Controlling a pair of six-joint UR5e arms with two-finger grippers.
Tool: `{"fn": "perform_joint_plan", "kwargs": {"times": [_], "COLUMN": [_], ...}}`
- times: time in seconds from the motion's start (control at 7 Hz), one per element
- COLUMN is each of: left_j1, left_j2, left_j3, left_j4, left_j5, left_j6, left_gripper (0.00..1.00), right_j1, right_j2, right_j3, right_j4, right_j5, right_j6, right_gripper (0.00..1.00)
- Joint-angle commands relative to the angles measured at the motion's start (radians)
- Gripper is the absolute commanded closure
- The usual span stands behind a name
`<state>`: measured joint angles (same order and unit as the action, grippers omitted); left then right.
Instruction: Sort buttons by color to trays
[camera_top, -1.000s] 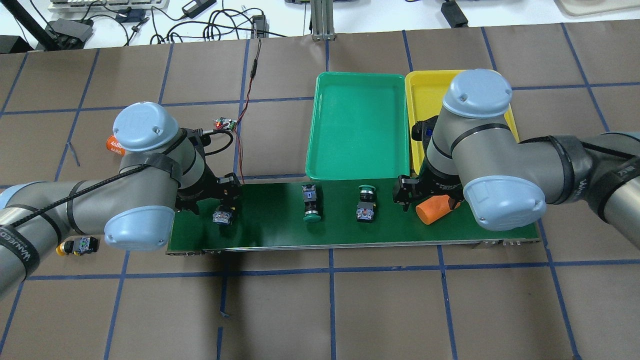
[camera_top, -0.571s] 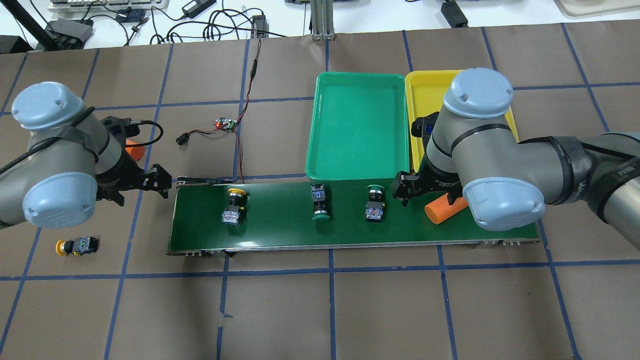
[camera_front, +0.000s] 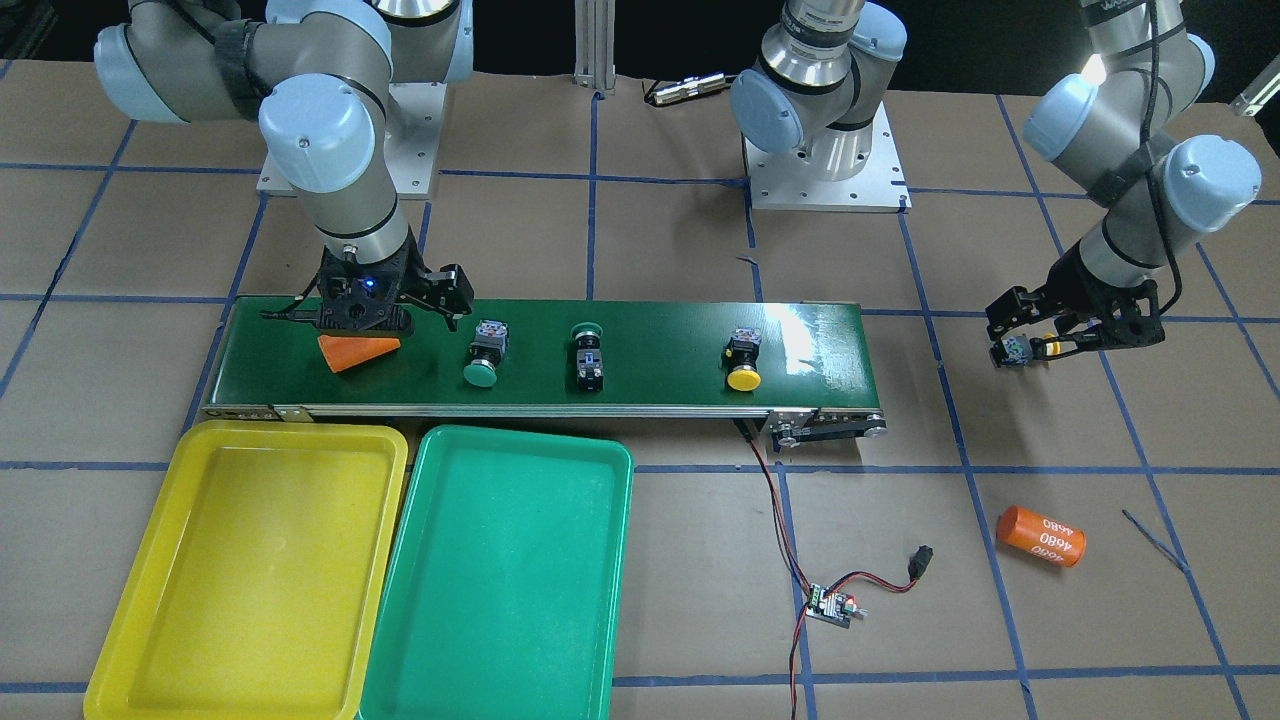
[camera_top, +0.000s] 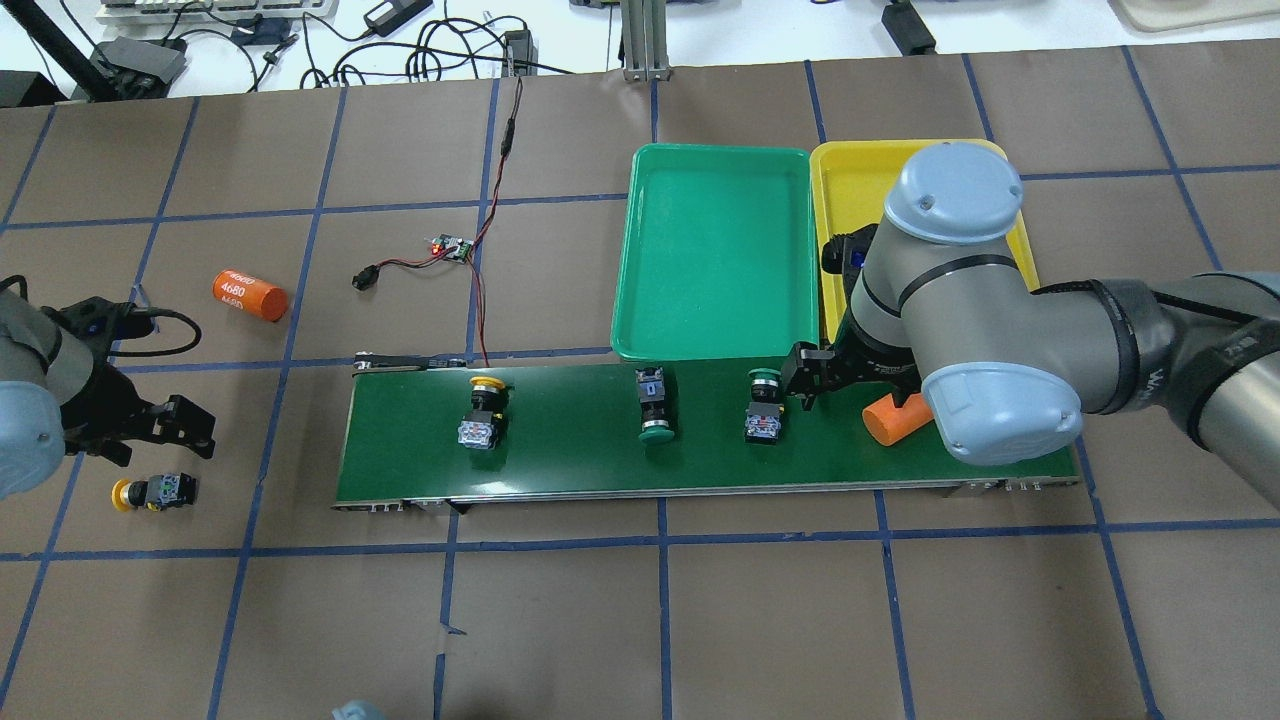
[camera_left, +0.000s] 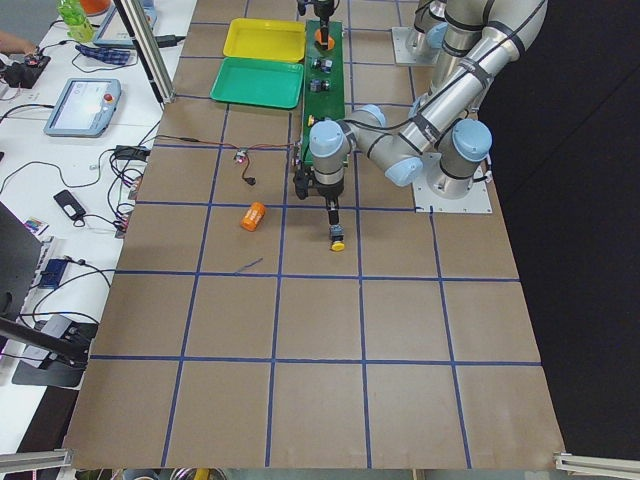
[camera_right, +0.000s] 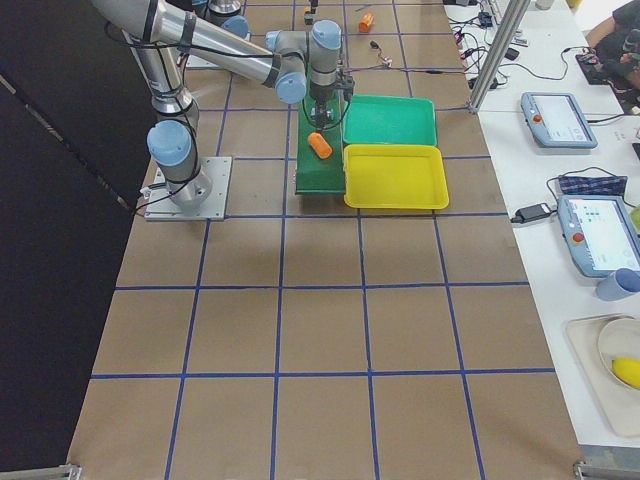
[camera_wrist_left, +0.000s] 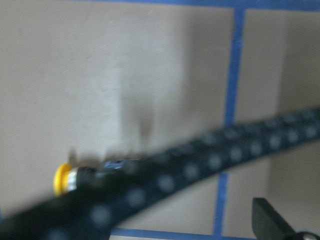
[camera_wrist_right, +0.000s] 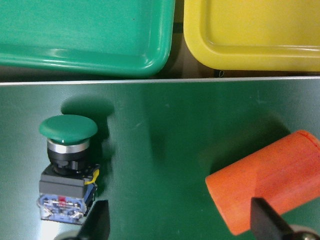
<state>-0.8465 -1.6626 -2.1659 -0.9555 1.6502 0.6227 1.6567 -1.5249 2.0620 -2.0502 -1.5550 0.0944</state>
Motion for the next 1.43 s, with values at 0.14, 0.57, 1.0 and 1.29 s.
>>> {"fn": "perform_joint_plan", "kwargs": {"times": [0.14,0.57,1.0,1.29], "left_j1": [0.067,0.09,0.092,0.09], "left_j2": [-0.051,-0.077,-0.104,-0.104], "left_j3": [-0.005,-0.002,0.001,0.0], "left_j4": [0.015,0.017,0.032,0.059], "left_j5": [-0.007,-0.041,-0.096,-0.09], "left_j6": [0.119,0.176,0.201,0.193], "left_gripper": [0.0,0.0,0.0,0.0], "right_j1": [0.0,0.0,0.0,0.0], "right_j2": [0.0,0.0,0.0,0.0], "right_j3": [0.003,0.02,0.02,0.02], "right_j4": [-0.001,-0.007,-0.007,-0.007], "right_j5": [0.01,0.01,0.012,0.01], "right_j6": [0.001,0.002,0.002,-0.005], "right_gripper": [0.0,0.0,0.0,0.0]}}
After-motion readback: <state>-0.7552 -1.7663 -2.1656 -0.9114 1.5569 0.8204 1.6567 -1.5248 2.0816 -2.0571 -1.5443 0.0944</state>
